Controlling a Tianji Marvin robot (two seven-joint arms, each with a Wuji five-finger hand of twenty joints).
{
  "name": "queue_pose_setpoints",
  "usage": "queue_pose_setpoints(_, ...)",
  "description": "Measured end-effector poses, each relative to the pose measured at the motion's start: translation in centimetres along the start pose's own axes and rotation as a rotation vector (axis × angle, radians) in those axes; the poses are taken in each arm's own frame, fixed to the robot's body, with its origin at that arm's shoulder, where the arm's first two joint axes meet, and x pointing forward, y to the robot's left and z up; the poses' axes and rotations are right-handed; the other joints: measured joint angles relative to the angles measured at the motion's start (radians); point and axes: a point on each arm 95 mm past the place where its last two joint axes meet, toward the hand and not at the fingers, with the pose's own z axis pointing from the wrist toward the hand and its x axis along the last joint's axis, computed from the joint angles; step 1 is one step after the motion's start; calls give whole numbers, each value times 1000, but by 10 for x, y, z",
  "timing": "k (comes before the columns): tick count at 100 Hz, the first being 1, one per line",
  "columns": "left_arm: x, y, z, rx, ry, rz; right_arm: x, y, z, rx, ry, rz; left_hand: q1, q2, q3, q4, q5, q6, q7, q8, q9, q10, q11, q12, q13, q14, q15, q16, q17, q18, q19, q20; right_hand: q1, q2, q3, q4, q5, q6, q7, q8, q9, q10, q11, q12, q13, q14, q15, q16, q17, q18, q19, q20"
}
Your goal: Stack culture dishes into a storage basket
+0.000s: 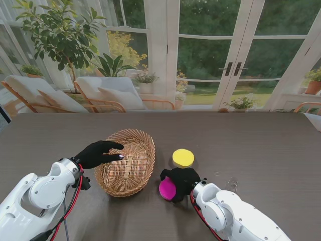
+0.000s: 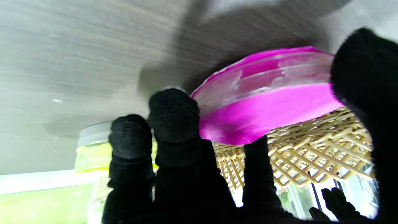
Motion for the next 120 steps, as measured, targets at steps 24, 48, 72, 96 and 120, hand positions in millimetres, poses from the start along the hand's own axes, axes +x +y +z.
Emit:
queue_pose_setpoints(24, -1, 0, -1, 2, -2, -1, 0, 7, -12, 3, -18, 52, 0, 0, 0, 0, 0, 0, 0, 0, 0, 0, 0, 0, 0, 0, 0, 0, 0, 0, 0, 0, 0, 0, 0, 0, 0, 0, 0, 0, 13, 0, 0, -5, 0, 0, 0, 1, 0, 1, 0, 0)
queue_pose_setpoints(48, -1, -1, -1, 4, -3, -1, -1, 31, -16, -37, -42, 90, 0, 0, 0, 0, 0, 0, 0, 0, 0, 0, 0, 0, 0, 0, 0, 0, 0, 0, 0, 0, 0, 0, 0, 0, 0, 0, 0, 0, 13, 0, 0, -5, 0, 0, 0, 1, 0, 10, 0, 0)
queue_pose_setpoints(72, -1, -1, -1, 5, -4, -1, -9, 51, -10, -63, -114, 103, 0, 0, 0, 0, 0, 0, 0, 0, 0, 0, 0, 0, 0, 0, 0, 0, 0, 0, 0, 0, 0, 2, 0, 0, 0, 0, 0, 0, 13, 0, 0, -5, 0, 0, 0, 2, 0, 11, 0, 0)
queue_pose_setpoints(96, -2, -1, -1, 5, -7, -1, -27, 76, 7, -95, -182, 87, 0, 0, 0, 0, 0, 0, 0, 0, 0, 0, 0, 0, 0, 0, 0, 0, 0, 0, 0, 0, 0, 11, 0, 0, 0, 3, 0, 0, 13, 0, 0, -5, 0, 0, 0, 2, 0, 11, 0, 0)
queue_pose_setpoints(120, -2, -1, -1, -1, -12, -3, -50, 89, 23, -111, -247, 68, 0, 0, 0, 0, 0, 0, 0, 0, 0, 0, 0, 0, 0, 0, 0, 0, 0, 0, 0, 0, 0, 13, 0, 0, 0, 4, 0, 0, 12, 1, 0, -5, 0, 1, 0, 2, 0, 11, 0, 0)
